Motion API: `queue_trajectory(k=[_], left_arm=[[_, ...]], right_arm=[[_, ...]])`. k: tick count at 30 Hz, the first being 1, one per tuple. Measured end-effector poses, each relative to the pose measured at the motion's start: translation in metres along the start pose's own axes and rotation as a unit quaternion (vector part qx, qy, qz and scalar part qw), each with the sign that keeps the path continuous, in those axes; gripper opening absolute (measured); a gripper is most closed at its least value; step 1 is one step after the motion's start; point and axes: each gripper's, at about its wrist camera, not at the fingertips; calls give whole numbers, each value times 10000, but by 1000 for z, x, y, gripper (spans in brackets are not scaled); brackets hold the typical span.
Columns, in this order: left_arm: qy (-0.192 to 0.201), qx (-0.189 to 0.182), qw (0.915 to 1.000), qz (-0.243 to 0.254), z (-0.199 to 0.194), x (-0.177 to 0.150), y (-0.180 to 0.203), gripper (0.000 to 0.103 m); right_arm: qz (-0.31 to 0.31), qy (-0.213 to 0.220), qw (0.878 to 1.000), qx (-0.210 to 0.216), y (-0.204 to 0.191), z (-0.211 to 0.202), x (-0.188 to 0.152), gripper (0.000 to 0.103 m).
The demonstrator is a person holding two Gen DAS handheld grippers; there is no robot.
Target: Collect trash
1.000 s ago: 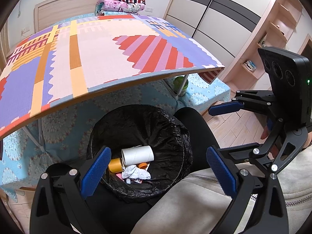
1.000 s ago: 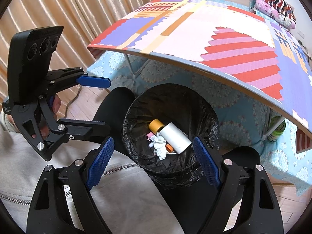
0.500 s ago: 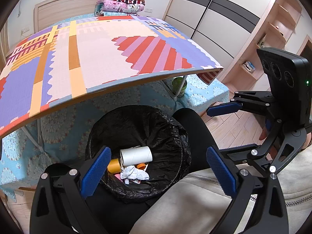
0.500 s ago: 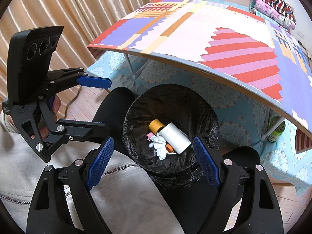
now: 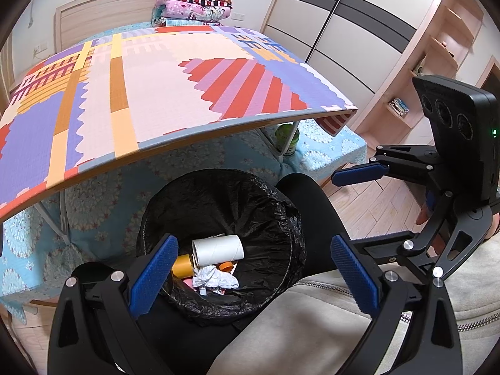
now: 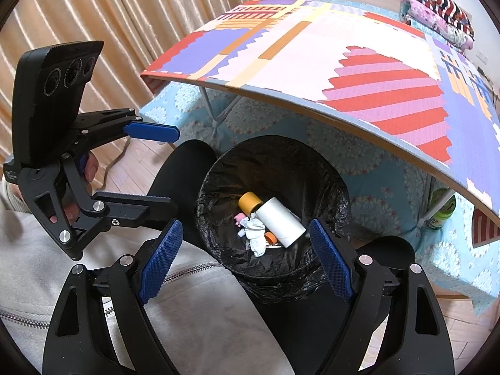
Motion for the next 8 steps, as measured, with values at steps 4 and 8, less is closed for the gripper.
queue_trajectory(k=[4,8], left_arm=[[11,9,10000,12,0,0,1,95],[9,2,10000,9,0,1,1,95]], right_arm=[[-19,12,10000,6,-1,-1,0,83],[-16,21,10000,-5,-2,-1,1,83]])
Point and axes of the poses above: each gripper's, at about its wrist camera, not at the fingertips, and z roughly the way its jaws point, y to its right, x to its top, and after that the axes turned 4 degrees about x, right-handed
